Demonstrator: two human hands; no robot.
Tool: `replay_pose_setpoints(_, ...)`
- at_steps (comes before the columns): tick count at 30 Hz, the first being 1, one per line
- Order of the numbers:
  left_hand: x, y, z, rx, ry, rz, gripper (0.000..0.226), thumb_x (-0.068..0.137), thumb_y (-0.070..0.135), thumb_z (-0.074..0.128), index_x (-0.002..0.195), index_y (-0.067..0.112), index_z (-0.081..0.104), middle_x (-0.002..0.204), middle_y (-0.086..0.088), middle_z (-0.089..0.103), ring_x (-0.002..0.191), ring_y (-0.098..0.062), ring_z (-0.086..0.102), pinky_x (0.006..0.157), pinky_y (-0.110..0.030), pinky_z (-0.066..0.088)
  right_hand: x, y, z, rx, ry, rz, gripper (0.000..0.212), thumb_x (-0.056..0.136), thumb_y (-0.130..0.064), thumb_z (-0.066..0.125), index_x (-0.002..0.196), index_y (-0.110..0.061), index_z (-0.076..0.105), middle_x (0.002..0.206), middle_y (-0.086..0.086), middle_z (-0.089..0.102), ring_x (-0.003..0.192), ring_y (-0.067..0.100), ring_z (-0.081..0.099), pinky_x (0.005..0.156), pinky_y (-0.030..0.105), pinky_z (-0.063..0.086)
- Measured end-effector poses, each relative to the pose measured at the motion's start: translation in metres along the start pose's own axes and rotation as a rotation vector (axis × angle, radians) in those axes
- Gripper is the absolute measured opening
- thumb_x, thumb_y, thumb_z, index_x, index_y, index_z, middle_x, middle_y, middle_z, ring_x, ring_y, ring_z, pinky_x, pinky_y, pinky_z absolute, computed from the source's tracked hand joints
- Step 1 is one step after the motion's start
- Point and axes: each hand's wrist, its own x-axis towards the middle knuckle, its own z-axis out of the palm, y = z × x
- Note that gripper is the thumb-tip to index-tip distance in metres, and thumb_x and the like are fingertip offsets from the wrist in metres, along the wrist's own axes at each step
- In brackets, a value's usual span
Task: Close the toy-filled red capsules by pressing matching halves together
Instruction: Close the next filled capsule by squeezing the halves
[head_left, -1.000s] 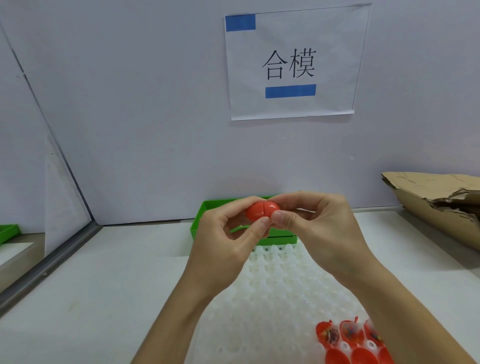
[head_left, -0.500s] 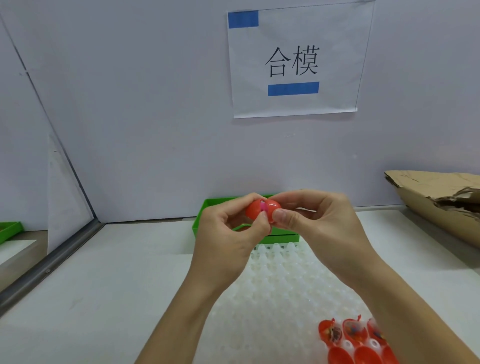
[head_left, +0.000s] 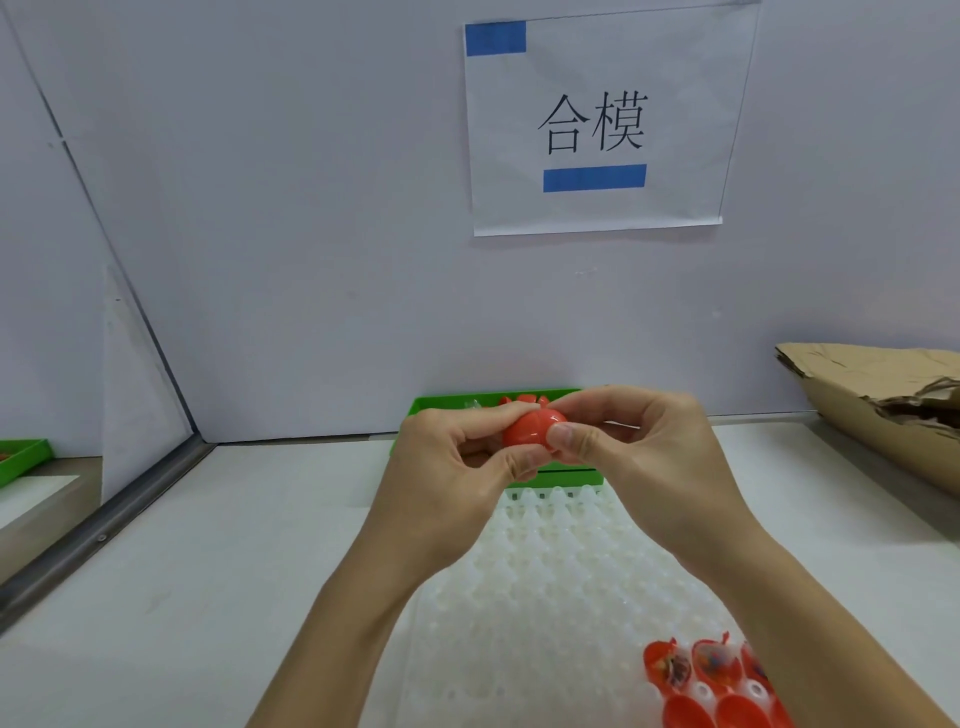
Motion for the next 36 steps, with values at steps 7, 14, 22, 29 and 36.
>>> replay_pose_setpoints(7,0.001,0.000,0.005,-0.005,0.035,-0.003,0.030,0.084,0.014,0.074,0.114,0.011,0.074,0.091,0.000,0.077,0.079,-0.013,0.074,0.075,-0.023,0.059,-0.001,-0.001,-0.002,0.018,-0.006,-0.025,0.014,0.076,-0.016,0.080,0.089,-0.018,0.077,0.083,-0.005,0.078,0.080,0.012,0.075,0.073,0.018,0.058)
replay_pose_setpoints(14,0.001,0.002,0.004,-0.033,0.021,-0.009,0.029,0.085,0.007,0.073,0.114,0.011,0.074,0.092,0.000,0.077,0.080,-0.013,0.074,0.075,-0.021,0.058,-0.001,-0.002,-0.001,0.048,0.004,-0.041,0.014,0.077,-0.009,0.079,0.088,-0.018,0.077,0.082,-0.005,0.078,0.078,0.011,0.075,0.070,0.016,0.056)
replay_pose_setpoints(22,0.002,-0.002,0.005,0.019,0.044,0.011,0.027,0.083,0.005,0.075,0.108,0.016,0.076,0.086,0.004,0.076,0.077,-0.011,0.073,0.071,-0.020,0.058,-0.002,-0.003,0.002,0.008,0.022,-0.055,0.019,0.077,-0.006,0.080,0.086,-0.023,0.077,0.083,-0.007,0.078,0.080,0.010,0.075,0.072,0.016,0.057)
replay_pose_setpoints(29,0.001,-0.002,0.006,0.092,0.059,0.025,0.028,0.086,-0.001,0.071,0.107,0.016,0.077,0.080,0.012,0.072,0.073,-0.004,0.069,0.063,-0.014,0.054,-0.003,-0.004,0.007,0.031,-0.004,-0.092,0.023,0.076,0.002,0.079,0.076,-0.021,0.077,0.078,0.000,0.077,0.076,0.015,0.075,0.071,0.020,0.059)
replay_pose_setpoints(36,0.000,0.003,0.006,0.098,0.043,0.056,0.022,0.086,0.015,0.074,0.107,0.017,0.077,0.083,0.006,0.074,0.076,-0.014,0.071,0.074,-0.034,0.061,-0.002,-0.001,0.007,0.031,0.016,-0.070,0.025,0.082,0.004,0.075,0.077,-0.021,0.072,0.080,-0.002,0.077,0.076,0.016,0.076,0.072,0.023,0.060)
